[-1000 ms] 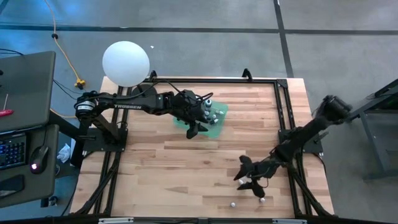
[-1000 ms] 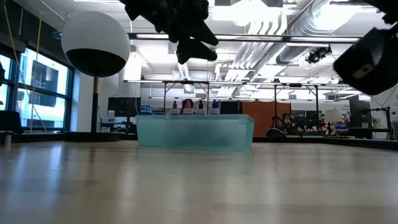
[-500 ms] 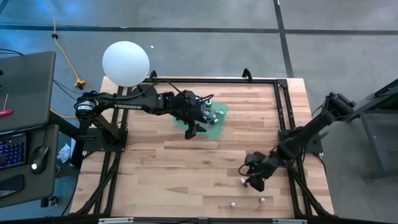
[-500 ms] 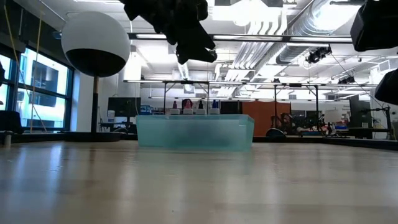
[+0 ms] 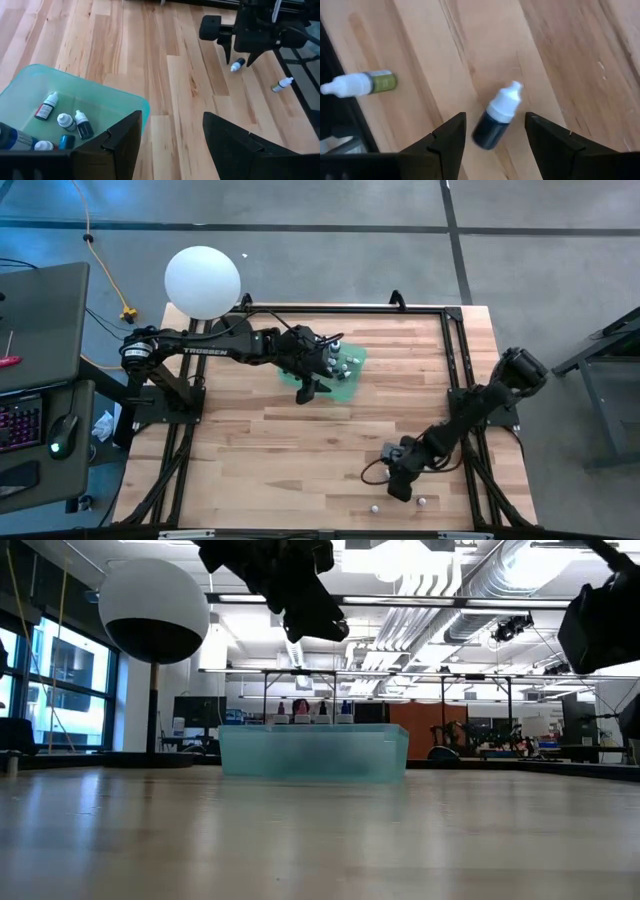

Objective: Pick & Place food coloring
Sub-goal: Put the black food coloring bottle into the bin

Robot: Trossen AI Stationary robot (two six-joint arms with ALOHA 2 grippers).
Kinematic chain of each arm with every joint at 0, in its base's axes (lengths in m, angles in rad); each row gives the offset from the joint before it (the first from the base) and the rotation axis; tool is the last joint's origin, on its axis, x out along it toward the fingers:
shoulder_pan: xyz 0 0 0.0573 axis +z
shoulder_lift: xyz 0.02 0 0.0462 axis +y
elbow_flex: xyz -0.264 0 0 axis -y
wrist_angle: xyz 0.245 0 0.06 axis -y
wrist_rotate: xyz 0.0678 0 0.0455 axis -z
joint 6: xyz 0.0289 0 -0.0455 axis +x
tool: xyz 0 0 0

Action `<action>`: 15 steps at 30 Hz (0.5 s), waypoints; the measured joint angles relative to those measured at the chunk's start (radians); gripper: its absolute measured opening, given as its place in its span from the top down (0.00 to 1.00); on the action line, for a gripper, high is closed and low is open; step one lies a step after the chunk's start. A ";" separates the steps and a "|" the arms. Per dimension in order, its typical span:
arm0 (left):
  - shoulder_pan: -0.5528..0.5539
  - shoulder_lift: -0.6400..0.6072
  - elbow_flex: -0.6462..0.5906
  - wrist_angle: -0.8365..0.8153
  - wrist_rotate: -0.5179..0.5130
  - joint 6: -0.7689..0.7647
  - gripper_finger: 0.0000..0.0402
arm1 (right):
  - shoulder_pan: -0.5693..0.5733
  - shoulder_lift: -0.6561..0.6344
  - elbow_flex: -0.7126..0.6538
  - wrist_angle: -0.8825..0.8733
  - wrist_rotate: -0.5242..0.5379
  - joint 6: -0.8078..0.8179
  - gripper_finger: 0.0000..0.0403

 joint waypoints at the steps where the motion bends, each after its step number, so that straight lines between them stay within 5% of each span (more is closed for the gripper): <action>1: 0.000 0.000 0.000 -0.001 0.000 0.005 0.48 | 0.000 0.012 0.005 0.000 0.001 0.007 0.51; 9: 0.000 0.000 0.000 -0.024 0.000 0.027 0.48 | 0.001 0.054 0.014 -0.064 0.053 0.097 0.53; 15: 0.002 0.000 0.000 -0.043 -0.031 0.024 0.48 | 0.001 0.056 0.012 -0.052 0.052 0.117 0.69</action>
